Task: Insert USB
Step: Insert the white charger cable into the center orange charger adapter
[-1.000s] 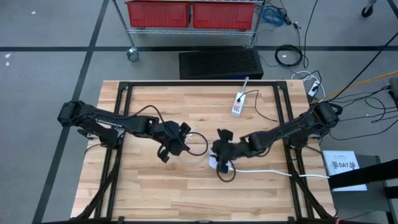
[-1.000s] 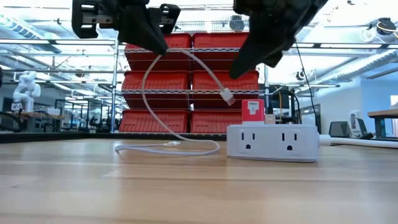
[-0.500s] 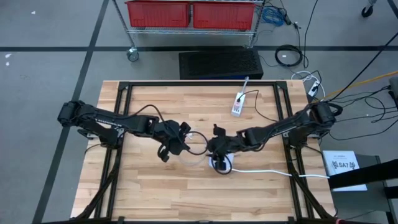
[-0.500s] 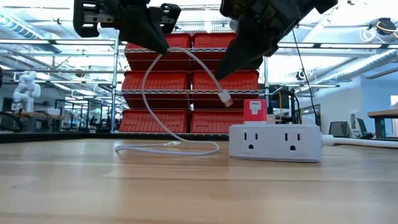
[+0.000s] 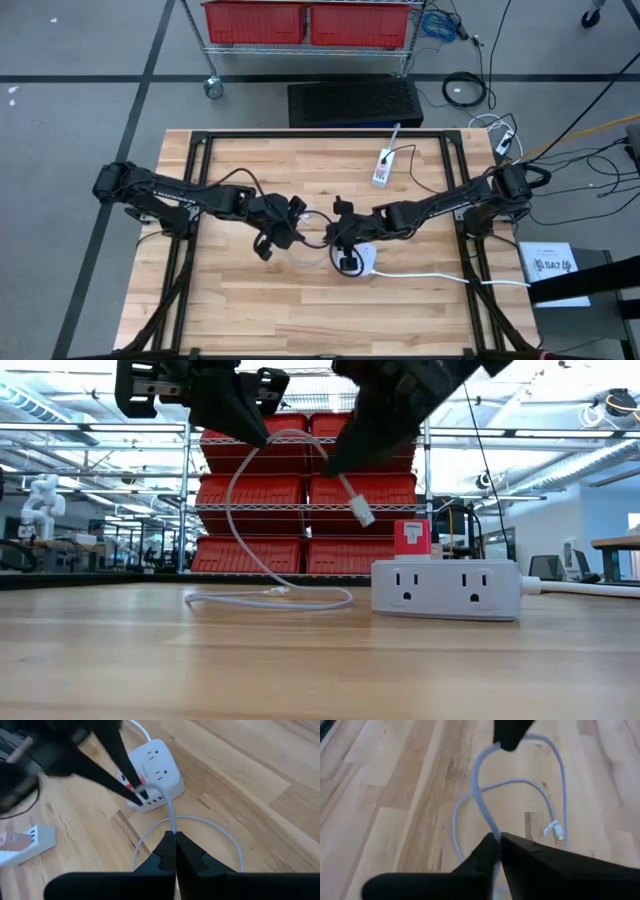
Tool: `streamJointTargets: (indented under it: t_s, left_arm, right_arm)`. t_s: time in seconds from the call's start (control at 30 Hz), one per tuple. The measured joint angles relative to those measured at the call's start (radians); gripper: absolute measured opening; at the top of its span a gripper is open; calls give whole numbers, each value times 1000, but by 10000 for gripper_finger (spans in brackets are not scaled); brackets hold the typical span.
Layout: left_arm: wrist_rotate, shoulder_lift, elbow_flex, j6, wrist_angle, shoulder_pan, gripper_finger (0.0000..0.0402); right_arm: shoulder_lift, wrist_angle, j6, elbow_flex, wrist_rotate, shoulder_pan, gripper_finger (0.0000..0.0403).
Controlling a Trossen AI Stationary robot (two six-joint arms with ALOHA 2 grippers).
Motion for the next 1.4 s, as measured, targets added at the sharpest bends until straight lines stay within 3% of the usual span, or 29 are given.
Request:
streamJointTargets:
  t_s: [0.33,0.53,0.73,0.87,1.0,1.17,1.3,1.4]
  left_arm:
    - [-11,0,0,-54,-2,0,9]
    - [-75,-42,-1,-63,86,3,66]
    - [-77,-160,-1,-104,163,34,124]
    - [-51,-264,-10,-113,188,47,139]
    - [-22,-354,-85,-132,303,47,141]
    - [-2,-396,-236,-208,533,46,140]
    - [11,-302,-371,-325,738,42,120]
    - [23,-152,-423,-389,872,22,89]
  right_arm:
    - [-4,-95,-52,98,77,45,2]
    - [-4,-102,-16,98,116,49,1]
    - [-8,-108,8,98,149,51,1]
    - [-40,-106,19,86,187,52,0]
    - [-141,-56,54,-10,248,64,0]
    - [-318,85,168,-224,356,100,0]
    - [-391,297,246,-380,451,148,0]
    - [-382,394,294,-432,516,180,0]
